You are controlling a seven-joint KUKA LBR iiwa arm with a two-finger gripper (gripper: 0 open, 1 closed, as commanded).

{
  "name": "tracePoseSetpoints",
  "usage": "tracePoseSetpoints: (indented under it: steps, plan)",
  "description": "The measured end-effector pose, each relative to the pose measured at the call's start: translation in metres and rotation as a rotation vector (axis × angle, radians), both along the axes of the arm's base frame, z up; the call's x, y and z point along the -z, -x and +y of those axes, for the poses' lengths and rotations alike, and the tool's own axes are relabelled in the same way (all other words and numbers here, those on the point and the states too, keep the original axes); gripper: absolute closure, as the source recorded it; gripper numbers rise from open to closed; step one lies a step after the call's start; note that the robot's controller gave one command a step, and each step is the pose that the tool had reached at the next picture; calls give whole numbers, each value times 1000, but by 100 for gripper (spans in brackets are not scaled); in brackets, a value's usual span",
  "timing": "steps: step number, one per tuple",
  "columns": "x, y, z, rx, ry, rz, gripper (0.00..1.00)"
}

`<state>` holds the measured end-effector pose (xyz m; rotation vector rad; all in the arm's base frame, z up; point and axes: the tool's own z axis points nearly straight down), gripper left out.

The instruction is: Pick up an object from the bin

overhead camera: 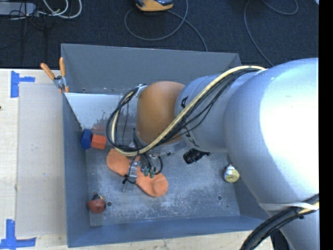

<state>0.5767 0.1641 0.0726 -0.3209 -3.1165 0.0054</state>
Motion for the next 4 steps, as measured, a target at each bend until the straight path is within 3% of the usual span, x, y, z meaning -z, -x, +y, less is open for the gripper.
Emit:
tracePoseSetpoints:
  steps: [1, 2, 3, 4]
  plan:
    - [-21, 12, -3, 146, -1, 0, 0]
    - [-6, 3, 0, 18, 0, -2, 0]
    - [2, 23, -5, 469, 2, 0, 100]
    - [2, 23, -5, 469, 2, 0, 100]
